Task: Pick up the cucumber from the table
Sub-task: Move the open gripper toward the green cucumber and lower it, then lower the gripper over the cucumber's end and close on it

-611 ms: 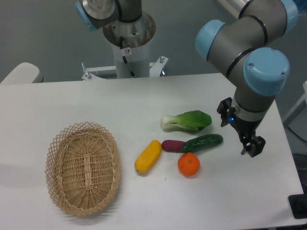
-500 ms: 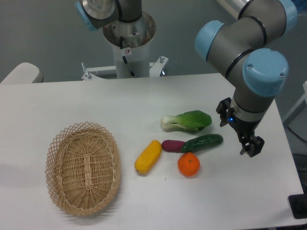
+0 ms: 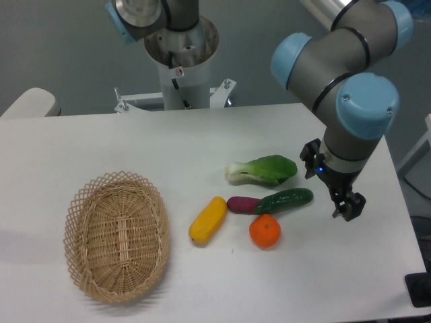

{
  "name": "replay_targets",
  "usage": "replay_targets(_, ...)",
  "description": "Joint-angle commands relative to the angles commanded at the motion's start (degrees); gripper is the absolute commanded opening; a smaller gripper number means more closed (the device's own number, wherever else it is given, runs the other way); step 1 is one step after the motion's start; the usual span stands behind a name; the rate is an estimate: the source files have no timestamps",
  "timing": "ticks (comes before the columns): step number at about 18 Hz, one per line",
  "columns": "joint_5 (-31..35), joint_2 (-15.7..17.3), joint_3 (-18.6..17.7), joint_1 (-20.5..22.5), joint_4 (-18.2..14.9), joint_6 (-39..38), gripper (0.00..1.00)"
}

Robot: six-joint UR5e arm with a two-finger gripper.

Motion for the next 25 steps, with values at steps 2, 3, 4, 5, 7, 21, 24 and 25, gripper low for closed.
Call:
replay_targets(2, 0.0, 0.0, -0.6, -0.3, 0.0, -0.5, 1.00)
replay_targets(3, 0.0, 0.0, -1.0, -0.3, 0.0, -0.5, 1.00)
replay_targets(4, 0.0, 0.0, -1.5, -0.4, 0.0, -0.5, 1.00)
replay_targets(5, 0.1, -0.1, -1.9, -0.8, 0.1, -0.4, 1.00)
replay_targets(7, -0.2, -0.3, -3.1, -0.9, 0.5, -0.5, 1.00)
replay_targets(21, 6.4, -3.0, -14.3, -0.4, 13.5, -0.2, 1.00)
replay_targets(24, 6.4, -2.5, -17.7, 0.0, 17.3, -0.6, 1.00)
replay_targets(25, 6.4, -2.5, -18.8, 0.0, 18.9, -0.6, 1.00)
